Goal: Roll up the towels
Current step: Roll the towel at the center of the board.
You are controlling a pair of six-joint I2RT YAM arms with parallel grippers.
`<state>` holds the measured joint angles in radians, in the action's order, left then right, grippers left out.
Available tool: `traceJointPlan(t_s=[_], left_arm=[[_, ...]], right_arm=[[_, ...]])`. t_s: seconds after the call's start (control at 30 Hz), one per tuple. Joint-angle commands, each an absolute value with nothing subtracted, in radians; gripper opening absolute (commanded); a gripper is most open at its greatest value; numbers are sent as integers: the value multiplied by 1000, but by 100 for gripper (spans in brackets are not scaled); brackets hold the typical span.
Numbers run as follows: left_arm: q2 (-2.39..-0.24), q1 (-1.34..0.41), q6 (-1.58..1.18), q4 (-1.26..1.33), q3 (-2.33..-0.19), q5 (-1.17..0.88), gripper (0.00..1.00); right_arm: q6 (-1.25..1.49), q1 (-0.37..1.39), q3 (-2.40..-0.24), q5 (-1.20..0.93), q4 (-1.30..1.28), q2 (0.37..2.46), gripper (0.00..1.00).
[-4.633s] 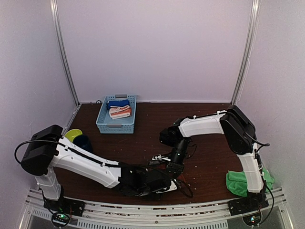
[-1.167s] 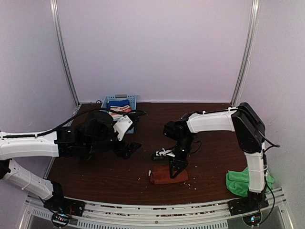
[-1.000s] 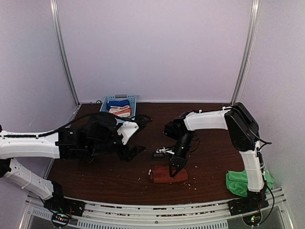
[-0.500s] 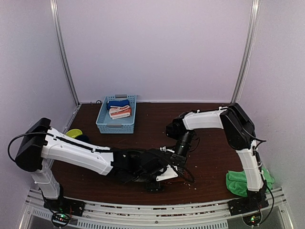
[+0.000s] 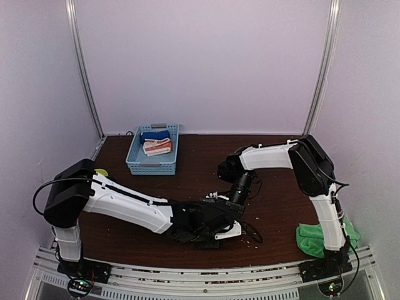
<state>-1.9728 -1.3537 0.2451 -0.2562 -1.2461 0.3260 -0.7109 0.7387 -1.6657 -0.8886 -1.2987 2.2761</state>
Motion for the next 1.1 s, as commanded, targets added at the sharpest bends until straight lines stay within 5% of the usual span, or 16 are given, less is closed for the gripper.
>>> traceJointPlan(t_s=[0.0,0.27,0.63,0.87,1.07], left_arm=[[-2034,-1339,208,-278,-1287,329,47],[-2031,-1323,180,-325,-1287,254,29],[-2072,-1145,46,-484,-1371,-287,27],[-2231,-1035,25,-645,-1537,-595,26],[-2313,-956,22,-702,-1595,-665,25]], right_arm=[[-740,737,-1653,-784,-1270,2326,19],[-845,691,-1703,-821,-1355,2120,47],[-527,469,-1832,-826,-1134,1611,46],[-737,472,-1591,-977,-1140,1255,66],[-849,606,-1443,-903,-1196,1176,63]])
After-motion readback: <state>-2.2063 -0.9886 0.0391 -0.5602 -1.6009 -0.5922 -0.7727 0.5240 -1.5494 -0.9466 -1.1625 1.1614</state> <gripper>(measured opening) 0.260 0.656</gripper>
